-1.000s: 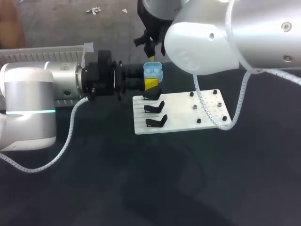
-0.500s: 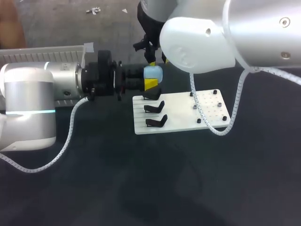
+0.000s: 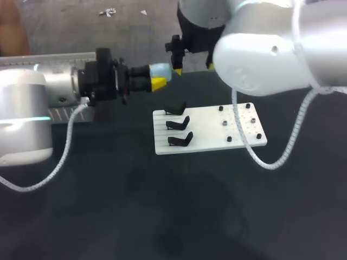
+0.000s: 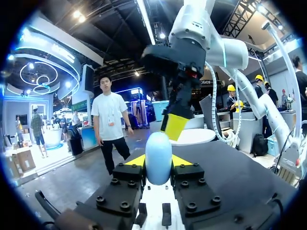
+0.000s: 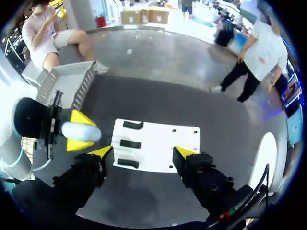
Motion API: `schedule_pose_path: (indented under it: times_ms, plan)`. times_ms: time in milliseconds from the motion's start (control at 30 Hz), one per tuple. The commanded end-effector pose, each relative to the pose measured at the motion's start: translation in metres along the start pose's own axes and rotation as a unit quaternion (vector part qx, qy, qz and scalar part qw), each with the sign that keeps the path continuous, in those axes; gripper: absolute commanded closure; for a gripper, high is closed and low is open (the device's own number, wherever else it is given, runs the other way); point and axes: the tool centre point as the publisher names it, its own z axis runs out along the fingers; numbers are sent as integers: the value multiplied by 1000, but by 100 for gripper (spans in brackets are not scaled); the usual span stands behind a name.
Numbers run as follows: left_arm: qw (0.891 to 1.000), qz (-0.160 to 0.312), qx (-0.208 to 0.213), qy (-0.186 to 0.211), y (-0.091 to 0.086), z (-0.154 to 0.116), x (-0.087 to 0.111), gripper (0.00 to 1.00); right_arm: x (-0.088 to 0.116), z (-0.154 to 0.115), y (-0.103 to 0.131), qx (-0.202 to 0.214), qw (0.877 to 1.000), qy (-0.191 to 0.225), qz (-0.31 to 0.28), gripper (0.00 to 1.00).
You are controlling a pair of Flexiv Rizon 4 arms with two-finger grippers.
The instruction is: Pick up each earbud case from the left stands, insert the matching earbuds, close the lid, and place the case in the box.
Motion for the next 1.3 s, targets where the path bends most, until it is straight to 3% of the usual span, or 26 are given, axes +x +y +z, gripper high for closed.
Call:
schedule_pose_path:
  times_ms: [33,167,300,567,933,1200,1233,1267,1300]
  plan:
    - [999,15,-46,7,13,-47,-15,100,29,-2,-14,-13,998,-54,8,0]
    - [995,29,-93,29,40,-91,-16,100,46,8,-11,-16,999,-30,21,0]
    - [991,33,-130,26,67,-133,-9,100,58,16,-5,-26,999,-19,24,0]
    - [986,19,-157,43,104,-187,31,100,71,23,1,-41,999,-16,13,0]
    - [981,-37,-180,67,133,-221,89,100,79,22,-2,-34,999,-1,21,0]
    - [972,-79,-203,92,139,-228,125,99,79,25,-1,-34,999,4,21,0]
    - [971,-81,-205,97,140,-228,127,74,78,25,-1,-36,999,2,19,0]
    - [970,-82,-205,96,141,-229,129,38,78,25,-2,-37,999,0,18,0]
    - [971,-83,-205,95,141,-229,129,8,77,25,-2,-38,999,-3,17,0]
